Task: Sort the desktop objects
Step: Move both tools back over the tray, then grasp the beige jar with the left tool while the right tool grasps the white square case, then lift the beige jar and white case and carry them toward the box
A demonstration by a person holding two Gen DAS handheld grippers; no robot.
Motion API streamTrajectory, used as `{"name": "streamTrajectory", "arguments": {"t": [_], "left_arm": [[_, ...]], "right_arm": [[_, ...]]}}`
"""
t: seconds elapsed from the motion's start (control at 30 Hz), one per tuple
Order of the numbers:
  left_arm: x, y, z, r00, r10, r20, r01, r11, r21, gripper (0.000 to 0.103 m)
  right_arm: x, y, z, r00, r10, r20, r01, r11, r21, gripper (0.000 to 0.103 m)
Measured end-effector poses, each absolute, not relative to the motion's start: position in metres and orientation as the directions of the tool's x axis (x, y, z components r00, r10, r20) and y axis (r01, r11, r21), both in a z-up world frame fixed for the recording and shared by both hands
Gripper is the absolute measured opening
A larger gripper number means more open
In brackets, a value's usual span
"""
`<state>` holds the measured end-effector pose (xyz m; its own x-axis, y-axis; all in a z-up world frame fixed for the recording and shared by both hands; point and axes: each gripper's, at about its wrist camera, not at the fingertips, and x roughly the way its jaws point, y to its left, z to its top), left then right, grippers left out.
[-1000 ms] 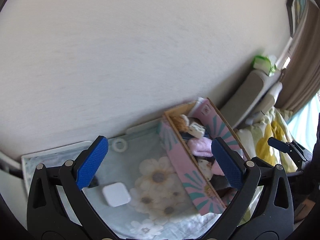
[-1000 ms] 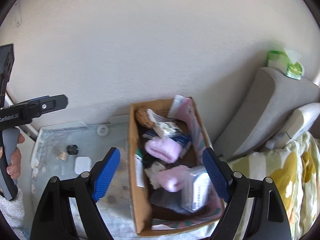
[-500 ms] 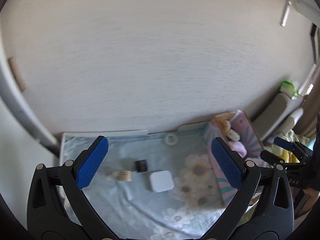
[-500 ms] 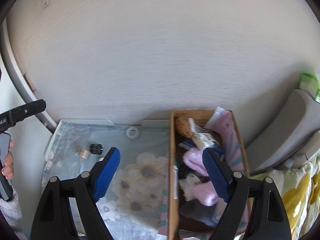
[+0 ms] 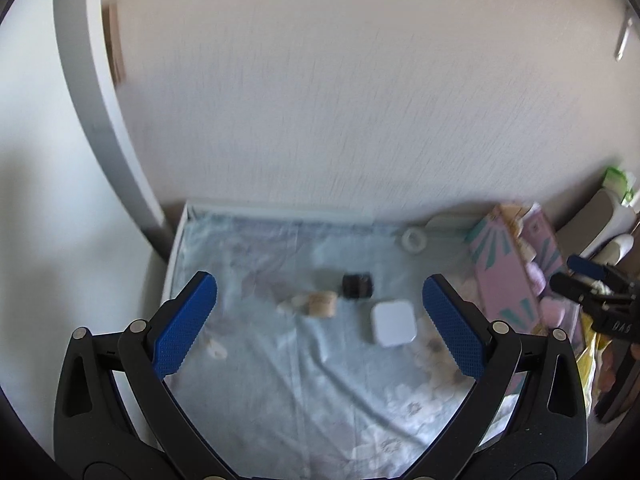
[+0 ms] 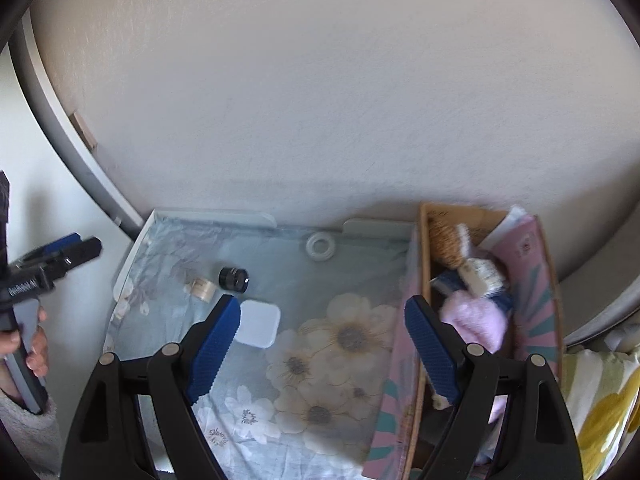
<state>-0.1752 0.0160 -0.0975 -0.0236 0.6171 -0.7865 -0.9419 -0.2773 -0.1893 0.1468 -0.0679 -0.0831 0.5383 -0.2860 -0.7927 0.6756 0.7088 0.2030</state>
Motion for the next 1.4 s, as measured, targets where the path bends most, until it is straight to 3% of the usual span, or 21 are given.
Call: {"name": "streamTrajectory", "arguments": {"t": [0.37, 0.77, 0.87, 0.97, 1.03, 1.13, 1.2, 1.4], "left_arm": [[-0.163, 0.039, -0.204, 0.01, 0.542, -0.84, -0.972, -0.191, -0.135, 0.101], [-0.164, 0.071, -0.25, 0.052, 0.503, -0.863, -0.985, -0.118, -0.128, 0.092], [-0.162, 0.077, -0.254, 0.096, 0.488, -0.868, -0.989, -0.052, -0.139, 0.082], [-0.157, 0.081, -0.264, 0.102, 0.458, -0.883, -0.992, -0.021, -0.125, 0.061], [-0.155, 0.08, -0.265, 0.098, 0.462, -0.881, -0.994, 0.001, -0.109, 0.056], [-0.154, 0.08, -0.265, 0.093, 0.469, -0.878, -0.995, 0.023, -0.093, 0.044], [-0.155, 0.08, -0.264, 0.085, 0.473, -0.877, -0.996, 0.025, -0.083, 0.03], [-0.161, 0.081, -0.26, 0.095, 0.473, -0.876, -0.995, 0.019, -0.098, 0.03]], "right_arm": [[0.213, -0.028, -0.195, 0.522, -0.204, -0.828, 0.648, 0.726, 0.23, 0.082], [0.261, -0.014, -0.238, 0.489, -0.25, -0.836, 0.683, 0.706, 0.188, 0.081], [0.267, -0.015, -0.242, 0.483, -0.263, -0.835, 0.696, 0.694, 0.184, 0.081], [0.268, -0.016, -0.244, 0.479, -0.258, -0.839, 0.691, 0.701, 0.179, 0.067], [0.269, -0.015, -0.244, 0.468, -0.263, -0.844, 0.686, 0.709, 0.16, 0.061], [0.269, -0.017, -0.243, 0.47, -0.256, -0.845, 0.677, 0.719, 0.158, 0.06], [0.27, -0.018, -0.242, 0.468, -0.258, -0.845, 0.677, 0.719, 0.156, 0.06], [0.273, -0.02, -0.234, 0.474, -0.265, -0.84, 0.672, 0.725, 0.15, 0.06]]}}
